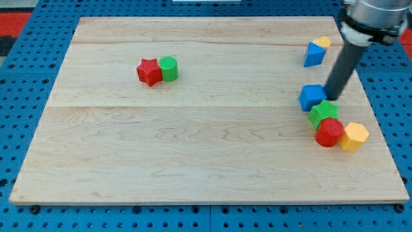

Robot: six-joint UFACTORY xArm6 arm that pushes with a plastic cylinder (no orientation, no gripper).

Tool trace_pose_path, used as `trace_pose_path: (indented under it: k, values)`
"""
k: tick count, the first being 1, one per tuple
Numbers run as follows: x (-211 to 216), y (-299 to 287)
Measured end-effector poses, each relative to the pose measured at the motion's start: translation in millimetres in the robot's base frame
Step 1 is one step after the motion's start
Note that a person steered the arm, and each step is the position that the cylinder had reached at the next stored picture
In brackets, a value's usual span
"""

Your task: Move the blue cube up a bit

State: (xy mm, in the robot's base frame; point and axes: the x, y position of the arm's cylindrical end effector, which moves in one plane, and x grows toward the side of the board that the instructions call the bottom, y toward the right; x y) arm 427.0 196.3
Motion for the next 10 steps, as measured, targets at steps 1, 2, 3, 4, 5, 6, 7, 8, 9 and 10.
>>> trace_pose_path:
  k: [1, 2, 3, 4, 5, 6, 7, 8, 9, 10]
  values:
    - [-17.7, -82.9]
    - [-36.9, -132.0]
    - [-37.2, -104.5]
    - [-33.1, -71.0]
    - [-17.6, -65.2]
    - [6.0, -65.2]
    - [31.7, -65.3]
    - [42.1, -80.8]
    - [24.7, -121.8]
    - [-12.7, -136.8]
